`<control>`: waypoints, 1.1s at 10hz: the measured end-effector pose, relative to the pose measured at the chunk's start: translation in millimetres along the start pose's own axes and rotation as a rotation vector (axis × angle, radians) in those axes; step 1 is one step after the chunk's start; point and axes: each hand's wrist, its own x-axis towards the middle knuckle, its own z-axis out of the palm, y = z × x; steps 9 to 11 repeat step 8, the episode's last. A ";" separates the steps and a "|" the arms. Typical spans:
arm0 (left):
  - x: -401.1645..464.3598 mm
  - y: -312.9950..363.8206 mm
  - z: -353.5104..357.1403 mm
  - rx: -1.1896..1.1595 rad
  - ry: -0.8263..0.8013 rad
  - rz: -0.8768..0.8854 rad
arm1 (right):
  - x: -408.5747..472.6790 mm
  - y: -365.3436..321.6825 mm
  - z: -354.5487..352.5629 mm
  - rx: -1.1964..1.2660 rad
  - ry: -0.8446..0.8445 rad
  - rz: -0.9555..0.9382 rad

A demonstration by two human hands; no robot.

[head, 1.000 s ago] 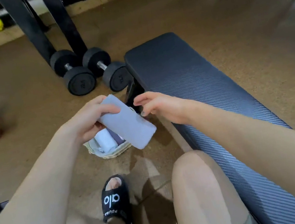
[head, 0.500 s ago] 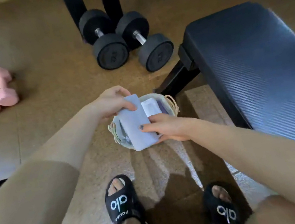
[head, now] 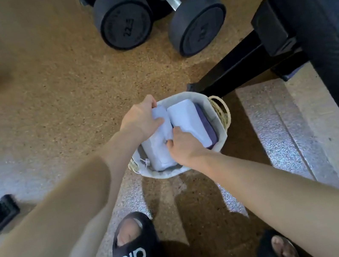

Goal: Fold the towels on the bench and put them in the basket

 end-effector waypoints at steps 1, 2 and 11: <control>5.8 -7.9 15.4 0.091 0.012 -0.003 | 10.4 3.5 13.0 -0.111 0.033 0.009; 5.8 -10.5 30.2 0.183 0.068 0.012 | 15.8 4.7 19.0 -0.325 0.056 -0.023; -14.8 17.7 -6.8 0.400 -0.075 0.115 | -19.1 -12.1 -38.5 -0.430 0.189 -0.095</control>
